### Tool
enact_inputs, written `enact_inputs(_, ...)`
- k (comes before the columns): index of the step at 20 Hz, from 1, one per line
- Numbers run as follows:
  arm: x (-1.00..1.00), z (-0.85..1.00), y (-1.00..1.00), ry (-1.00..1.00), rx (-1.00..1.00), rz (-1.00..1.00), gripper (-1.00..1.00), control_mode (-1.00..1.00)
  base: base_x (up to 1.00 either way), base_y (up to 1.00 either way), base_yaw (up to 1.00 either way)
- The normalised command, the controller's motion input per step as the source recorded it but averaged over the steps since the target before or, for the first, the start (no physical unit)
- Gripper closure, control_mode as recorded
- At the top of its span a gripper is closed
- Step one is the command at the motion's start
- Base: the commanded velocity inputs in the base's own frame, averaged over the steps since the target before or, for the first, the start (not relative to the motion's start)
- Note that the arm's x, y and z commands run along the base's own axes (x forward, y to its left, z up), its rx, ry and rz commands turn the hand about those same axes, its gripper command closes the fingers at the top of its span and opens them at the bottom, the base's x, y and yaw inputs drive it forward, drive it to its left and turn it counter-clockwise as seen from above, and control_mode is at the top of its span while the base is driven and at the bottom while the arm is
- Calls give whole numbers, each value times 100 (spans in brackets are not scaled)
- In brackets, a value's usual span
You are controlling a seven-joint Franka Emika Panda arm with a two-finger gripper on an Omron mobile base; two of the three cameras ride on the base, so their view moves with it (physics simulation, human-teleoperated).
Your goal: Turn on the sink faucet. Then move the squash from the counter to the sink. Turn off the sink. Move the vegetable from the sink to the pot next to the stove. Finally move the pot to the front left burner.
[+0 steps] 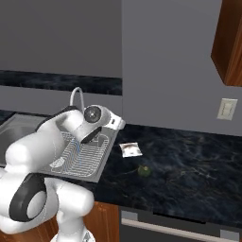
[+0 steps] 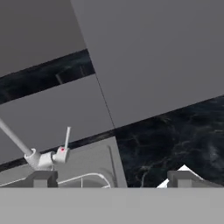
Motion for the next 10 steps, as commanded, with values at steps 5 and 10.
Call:
enact_inputs(5,-40,46,-32,36,-14,-14,-100,-100,0,0,0)
enact_inputs(10,-26,29,-35,37,-9,-13,-100,-100,0,0,0)
